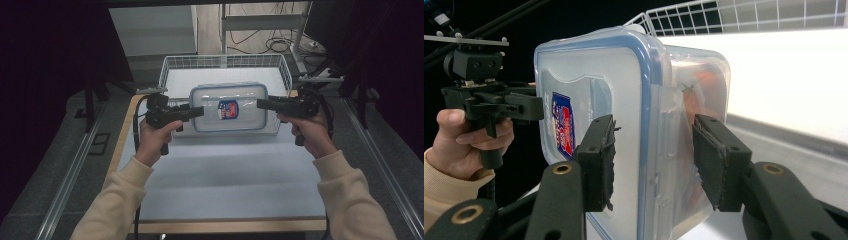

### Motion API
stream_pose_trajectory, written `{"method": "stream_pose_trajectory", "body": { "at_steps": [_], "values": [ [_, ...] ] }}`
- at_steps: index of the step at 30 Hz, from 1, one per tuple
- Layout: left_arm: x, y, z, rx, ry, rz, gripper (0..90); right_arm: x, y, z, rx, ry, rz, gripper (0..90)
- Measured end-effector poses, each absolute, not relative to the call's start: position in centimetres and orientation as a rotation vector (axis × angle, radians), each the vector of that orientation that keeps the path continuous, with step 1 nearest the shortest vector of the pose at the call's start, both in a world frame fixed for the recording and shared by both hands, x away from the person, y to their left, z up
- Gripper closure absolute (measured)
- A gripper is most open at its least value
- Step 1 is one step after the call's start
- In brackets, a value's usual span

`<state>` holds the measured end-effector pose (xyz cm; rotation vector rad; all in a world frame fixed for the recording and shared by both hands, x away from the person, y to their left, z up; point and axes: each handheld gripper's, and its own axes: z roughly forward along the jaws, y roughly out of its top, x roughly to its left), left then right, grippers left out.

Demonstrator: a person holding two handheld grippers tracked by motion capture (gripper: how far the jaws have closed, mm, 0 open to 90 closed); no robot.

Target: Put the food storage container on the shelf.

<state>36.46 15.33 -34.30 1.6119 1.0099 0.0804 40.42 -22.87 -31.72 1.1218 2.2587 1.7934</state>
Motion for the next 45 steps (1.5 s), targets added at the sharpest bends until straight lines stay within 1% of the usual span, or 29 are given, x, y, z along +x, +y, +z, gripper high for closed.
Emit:
{"method": "stream_pose_trajectory", "body": {
  "at_steps": [18,31,35,39,45],
  "values": [
    [40.5,16.3,-31.9,1.615,1.007,0.075,45.2,44.4,-21.9,-29.3,1.149,2.236,1.808,52.9],
    [45.4,17.3,-30.4,1.626,1.027,0.039,45.0,48.4,-21.1,-28.3,1.22,2.221,1.805,52.8],
    [46.6,17.4,-30.6,1.632,1.034,0.03,45.0,49.6,-20.9,-28.5,1.24,2.223,1.803,52.7],
    [47.9,17.4,-31.2,1.637,1.051,-0.008,45.0,50.7,-20.9,-28.9,1.28,2.226,1.794,52.7],
    [48.6,17.3,-31.6,1.633,1.066,-0.025,44.7,51.3,-21.0,-29.2,1.307,2.237,1.764,52.5]
  ]
}}
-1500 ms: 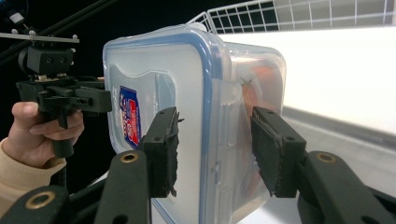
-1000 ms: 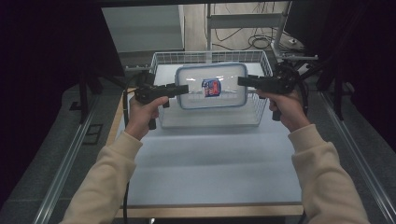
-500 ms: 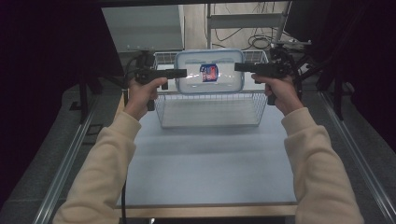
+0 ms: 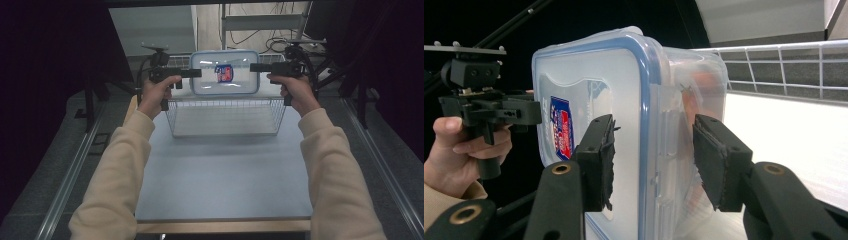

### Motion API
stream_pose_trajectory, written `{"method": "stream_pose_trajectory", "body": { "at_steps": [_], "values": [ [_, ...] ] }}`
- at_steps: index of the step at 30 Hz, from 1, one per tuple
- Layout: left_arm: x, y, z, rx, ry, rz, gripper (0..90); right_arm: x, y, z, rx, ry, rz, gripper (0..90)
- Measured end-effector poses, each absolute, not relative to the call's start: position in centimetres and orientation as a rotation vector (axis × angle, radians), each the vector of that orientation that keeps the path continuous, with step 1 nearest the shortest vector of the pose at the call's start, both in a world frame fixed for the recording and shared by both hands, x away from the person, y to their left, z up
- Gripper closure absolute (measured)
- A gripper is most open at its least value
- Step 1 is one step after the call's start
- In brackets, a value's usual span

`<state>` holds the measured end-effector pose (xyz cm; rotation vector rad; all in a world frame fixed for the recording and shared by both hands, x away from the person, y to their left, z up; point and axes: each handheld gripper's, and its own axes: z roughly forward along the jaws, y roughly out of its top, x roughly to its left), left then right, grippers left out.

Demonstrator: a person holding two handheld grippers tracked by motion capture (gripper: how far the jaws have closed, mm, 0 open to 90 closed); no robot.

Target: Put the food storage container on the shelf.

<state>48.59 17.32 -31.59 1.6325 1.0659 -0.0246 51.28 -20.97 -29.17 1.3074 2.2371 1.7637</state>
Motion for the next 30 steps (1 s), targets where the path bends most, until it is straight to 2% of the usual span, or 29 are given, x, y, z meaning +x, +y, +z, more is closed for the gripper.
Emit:
{"method": "stream_pose_trajectory", "body": {
  "at_steps": [18,26,30],
  "values": [
    [50.6,17.1,-31.7,1.567,1.141,-0.057,41.3,52.4,-20.6,-29.4,1.372,2.212,1.739,51.2],
    [51.7,16.7,-32.4,1.527,1.176,-0.077,37.3,53.4,-20.6,-30.1,1.46,2.16,1.758,49.6],
    [52.4,16.7,-33.0,1.522,1.202,-0.114,32.6,53.6,-20.2,-30.2,1.477,2.139,1.702,49.6]
  ]
}}
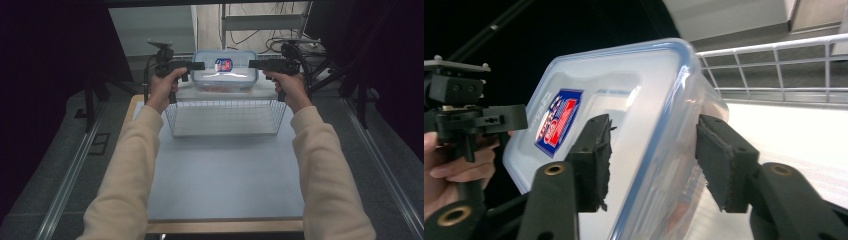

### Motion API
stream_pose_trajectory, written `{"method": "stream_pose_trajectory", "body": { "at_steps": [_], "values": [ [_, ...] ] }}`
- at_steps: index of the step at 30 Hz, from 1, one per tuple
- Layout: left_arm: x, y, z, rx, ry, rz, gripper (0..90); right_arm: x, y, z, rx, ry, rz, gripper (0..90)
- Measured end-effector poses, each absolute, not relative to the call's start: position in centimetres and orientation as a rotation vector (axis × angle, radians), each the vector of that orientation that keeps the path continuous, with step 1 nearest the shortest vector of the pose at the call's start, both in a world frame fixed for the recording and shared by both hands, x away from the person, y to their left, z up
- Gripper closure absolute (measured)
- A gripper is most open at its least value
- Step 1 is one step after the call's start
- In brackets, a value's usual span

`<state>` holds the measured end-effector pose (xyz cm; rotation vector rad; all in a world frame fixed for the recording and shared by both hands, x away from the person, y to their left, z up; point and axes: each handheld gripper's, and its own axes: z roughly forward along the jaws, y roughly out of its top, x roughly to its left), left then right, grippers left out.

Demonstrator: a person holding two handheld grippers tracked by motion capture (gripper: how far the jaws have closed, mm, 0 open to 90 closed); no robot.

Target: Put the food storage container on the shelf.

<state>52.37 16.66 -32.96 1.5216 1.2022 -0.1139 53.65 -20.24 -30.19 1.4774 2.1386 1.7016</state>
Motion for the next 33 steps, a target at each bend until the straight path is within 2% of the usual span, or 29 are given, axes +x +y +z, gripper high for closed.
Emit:
{"method": "stream_pose_trajectory", "body": {
  "at_steps": [5,12,17,22,25,31,33],
  "values": [
    [53.1,16.4,-33.8,1.517,1.219,-0.159,22.9,53.4,-19.4,-30.6,1.493,2.092,1.645,45.6],
    [53.1,15.8,-33.6,1.553,1.245,-0.121,9.8,52.6,-19.4,-30.5,1.467,2.062,1.673,41.9],
    [52.2,16.2,-32.7,1.543,1.244,-0.036,8.6,51.8,-20.0,-30.0,1.445,2.063,1.693,38.0],
    [49.6,16.9,-31.2,1.544,1.206,0.071,9.1,50.1,-21.2,-29.8,1.37,2.1,1.711,32.6],
    [48.2,17.2,-31.1,1.534,1.183,0.08,10.2,48.8,-22.0,-29.8,1.332,2.115,1.72,29.8],
    [41.8,17.4,-32.3,1.607,1.055,0.141,12.7,45.6,-23.2,-31.0,1.241,2.196,1.737,27.3],
    [39.9,17.3,-33.0,1.606,1.022,0.113,13.6,44.3,-23.5,-31.6,1.199,2.226,1.735,26.3]
  ]
}}
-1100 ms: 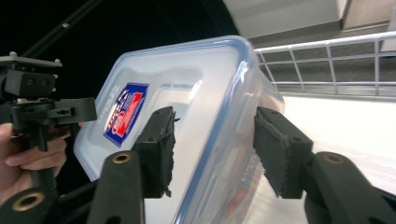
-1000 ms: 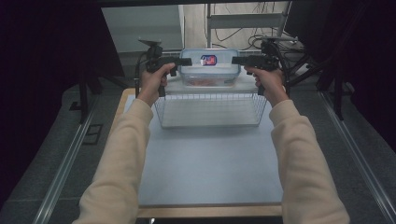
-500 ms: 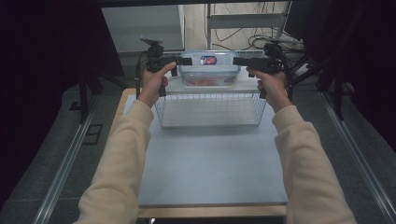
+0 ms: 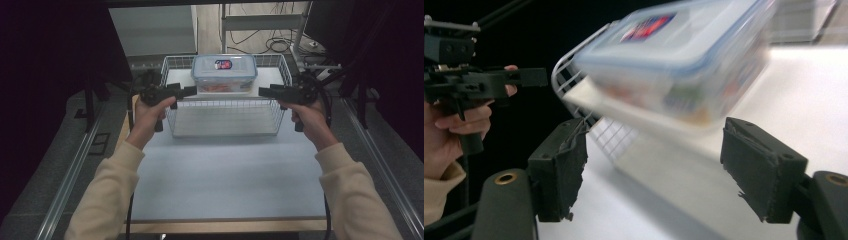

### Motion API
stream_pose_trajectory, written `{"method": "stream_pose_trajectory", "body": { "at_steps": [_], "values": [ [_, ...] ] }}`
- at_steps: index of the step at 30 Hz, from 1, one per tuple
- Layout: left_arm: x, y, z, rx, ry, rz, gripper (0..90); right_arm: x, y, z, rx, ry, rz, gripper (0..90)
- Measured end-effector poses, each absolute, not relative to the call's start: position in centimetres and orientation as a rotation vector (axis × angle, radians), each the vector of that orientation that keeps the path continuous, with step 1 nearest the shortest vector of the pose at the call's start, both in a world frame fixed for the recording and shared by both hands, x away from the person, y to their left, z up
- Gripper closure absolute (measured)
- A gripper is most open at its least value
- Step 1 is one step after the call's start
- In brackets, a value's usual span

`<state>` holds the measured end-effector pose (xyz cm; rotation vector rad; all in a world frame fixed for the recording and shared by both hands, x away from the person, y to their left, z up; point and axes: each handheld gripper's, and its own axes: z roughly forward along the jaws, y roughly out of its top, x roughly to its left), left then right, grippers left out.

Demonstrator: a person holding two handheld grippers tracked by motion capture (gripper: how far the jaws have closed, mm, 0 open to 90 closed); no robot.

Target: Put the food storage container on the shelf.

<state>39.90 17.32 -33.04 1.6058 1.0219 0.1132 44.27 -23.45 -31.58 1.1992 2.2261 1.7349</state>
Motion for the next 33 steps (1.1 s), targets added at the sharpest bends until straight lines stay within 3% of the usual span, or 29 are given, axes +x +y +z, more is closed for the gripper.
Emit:
{"method": "stream_pose_trajectory", "body": {
  "at_steps": [12,19,27,33],
  "values": [
    [30.7,16.2,-40.6,1.667,0.946,0.065,16.5,37.2,-24.8,-37.7,1.076,2.293,1.782,23.3],
    [29.0,16.1,-44.9,1.729,0.966,0.107,19.0,33.7,-25.4,-42.4,1.028,2.345,1.672,23.3],
    [28.4,15.4,-48.6,1.784,1.018,0.082,20.6,32.4,-25.8,-46.7,1.072,2.414,1.559,23.5],
    [28.3,14.7,-48.9,1.823,0.998,0.121,20.7,32.6,-26.0,-47.1,1.059,2.403,1.561,23.5]
  ]
}}
